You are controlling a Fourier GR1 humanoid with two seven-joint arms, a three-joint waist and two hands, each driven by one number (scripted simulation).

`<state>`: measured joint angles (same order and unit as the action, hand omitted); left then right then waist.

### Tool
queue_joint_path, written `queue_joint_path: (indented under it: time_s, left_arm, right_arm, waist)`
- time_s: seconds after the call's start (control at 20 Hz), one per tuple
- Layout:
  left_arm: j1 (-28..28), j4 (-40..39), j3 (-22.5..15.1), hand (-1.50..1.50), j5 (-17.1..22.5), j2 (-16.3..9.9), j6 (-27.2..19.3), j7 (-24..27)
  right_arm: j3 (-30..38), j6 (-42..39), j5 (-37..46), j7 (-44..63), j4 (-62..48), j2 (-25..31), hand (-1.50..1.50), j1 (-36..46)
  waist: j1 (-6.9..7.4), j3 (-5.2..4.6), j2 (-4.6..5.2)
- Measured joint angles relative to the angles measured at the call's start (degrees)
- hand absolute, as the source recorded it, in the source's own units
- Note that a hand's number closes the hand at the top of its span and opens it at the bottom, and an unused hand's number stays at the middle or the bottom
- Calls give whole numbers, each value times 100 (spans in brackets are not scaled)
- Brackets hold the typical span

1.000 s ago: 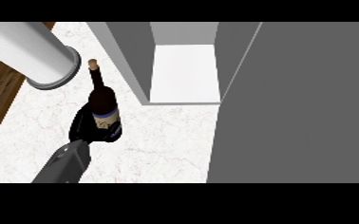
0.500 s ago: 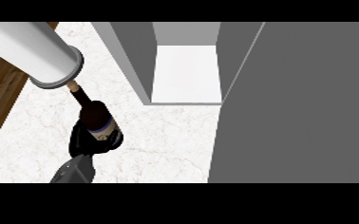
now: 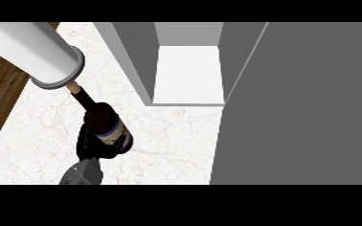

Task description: Pick up the wine, place it into the cabinet and close the cabinet

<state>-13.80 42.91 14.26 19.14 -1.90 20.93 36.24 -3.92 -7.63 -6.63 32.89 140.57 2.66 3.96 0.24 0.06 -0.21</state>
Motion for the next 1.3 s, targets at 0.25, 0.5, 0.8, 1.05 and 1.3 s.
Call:
queue_joint_path:
  time_s: [0.25, 0.5, 0.8, 1.05, 1.3]
  left_arm:
    - [379, 964, -1012, 150, 352, 133, -489, -303]
    - [854, 2217, -1934, 150, 670, 172, -1266, -868]
    - [1096, 2978, -2847, 150, 1090, 185, -2269, -1139]
    - [875, 2848, -3542, 150, 1613, 188, -3014, -948]
    - [489, 2213, -3798, 150, 2129, 189, -3332, -584]
  right_arm:
    - [14, -8, -17, 33, -26, -14, -150, 85]
    - [-71, 73, -18, 151, -52, -61, -150, 192]
    - [73, -9, -100, 115, -87, -9, -150, 200]
    - [5, 5, -118, 122, -92, -47, -150, 210]
    - [51, -59, -156, 47, -123, -29, -150, 118]
  waist:
    - [-6, -2, -1]
    - [-6, -5, 1]
    - [-25, -5, 10]
    - [-47, -7, 17]
    - [-59, -8, 22]
